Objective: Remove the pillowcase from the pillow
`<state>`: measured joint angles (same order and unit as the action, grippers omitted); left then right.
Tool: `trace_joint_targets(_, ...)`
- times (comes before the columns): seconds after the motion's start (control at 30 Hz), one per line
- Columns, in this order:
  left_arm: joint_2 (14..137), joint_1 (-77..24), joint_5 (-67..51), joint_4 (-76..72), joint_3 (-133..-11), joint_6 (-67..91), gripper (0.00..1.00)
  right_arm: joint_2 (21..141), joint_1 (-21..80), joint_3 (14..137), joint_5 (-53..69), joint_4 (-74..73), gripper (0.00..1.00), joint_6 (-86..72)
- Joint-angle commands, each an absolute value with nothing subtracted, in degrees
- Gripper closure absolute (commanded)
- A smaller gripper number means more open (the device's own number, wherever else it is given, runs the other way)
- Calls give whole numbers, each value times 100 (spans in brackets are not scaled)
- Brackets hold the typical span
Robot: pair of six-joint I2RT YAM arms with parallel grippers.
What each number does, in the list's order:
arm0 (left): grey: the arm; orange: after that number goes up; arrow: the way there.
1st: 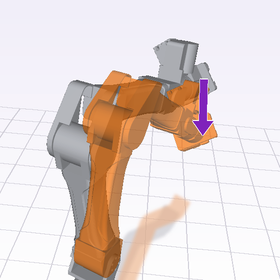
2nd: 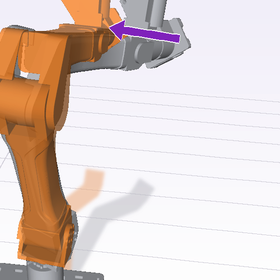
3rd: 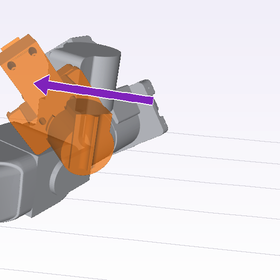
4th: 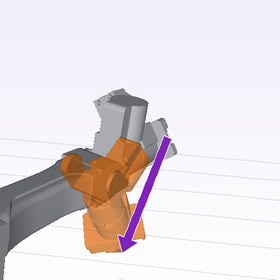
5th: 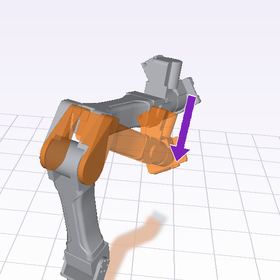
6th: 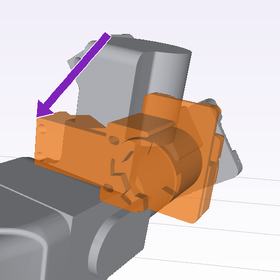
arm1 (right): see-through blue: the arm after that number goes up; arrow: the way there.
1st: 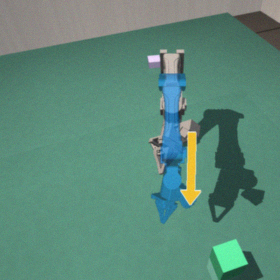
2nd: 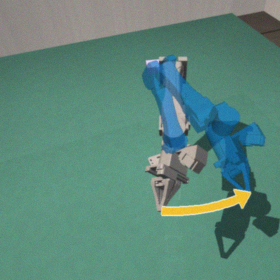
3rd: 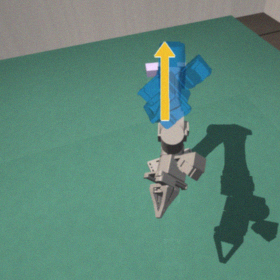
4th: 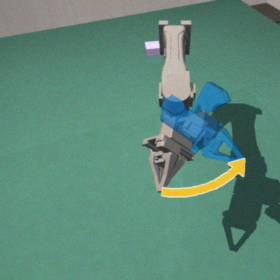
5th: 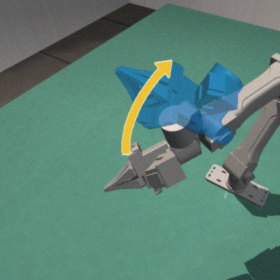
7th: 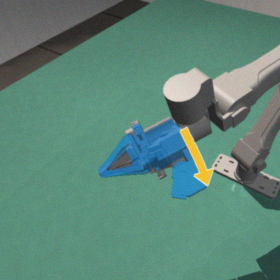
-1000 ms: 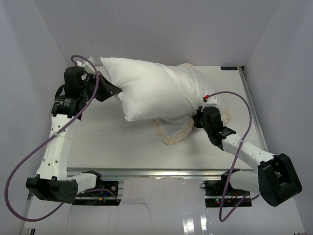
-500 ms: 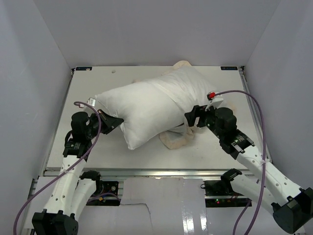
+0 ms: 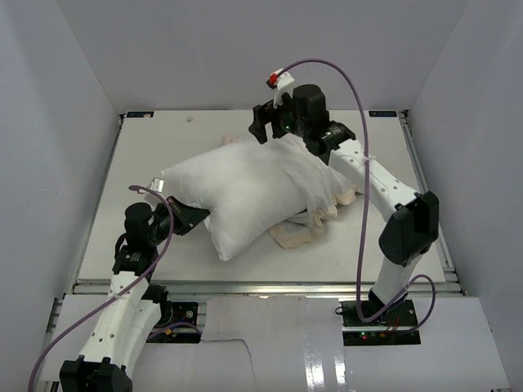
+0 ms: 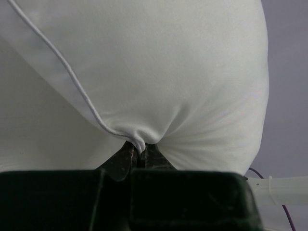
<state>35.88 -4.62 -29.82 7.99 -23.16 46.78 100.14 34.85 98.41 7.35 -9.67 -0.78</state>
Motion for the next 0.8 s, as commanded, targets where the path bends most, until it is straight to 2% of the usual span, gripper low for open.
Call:
trace_joint_targets(0.0,3498,-483,-3199,553,-2443,4606,100,10730,3560,10256,844,-1678,9,343)
trace_joint_targets(0.13,3507,-483,-3146,782,-2645,4447,100,11407,3568,10599,642,-1810,12,387)
trace_joint_targets(0.23,3437,-483,-3103,931,-2821,4421,100,11548,3560,10565,293,-1784,19,448)
trace_joint_targets(0.27,3367,-483,-3085,975,-2934,4412,100,11618,3525,10564,160,-1767,31,457)
trace_joint_targets(0.33,3314,-483,-3067,1151,-3084,4403,100,11715,3411,10591,18,-1740,46,387)
trace_joint_targets(0.37,3244,-483,-3059,1212,-3181,4395,100,11751,3262,10695,26,-1740,61,343)
trace_joint_targets(0.47,3112,-483,-2927,1599,-3716,4360,100,11883,2911,10924,-421,-1758,92,89)
trace_joint_targets(0.77,2865,-483,-1934,2951,-5870,4272,100,12050,1864,11285,-721,-1652,92,-132)
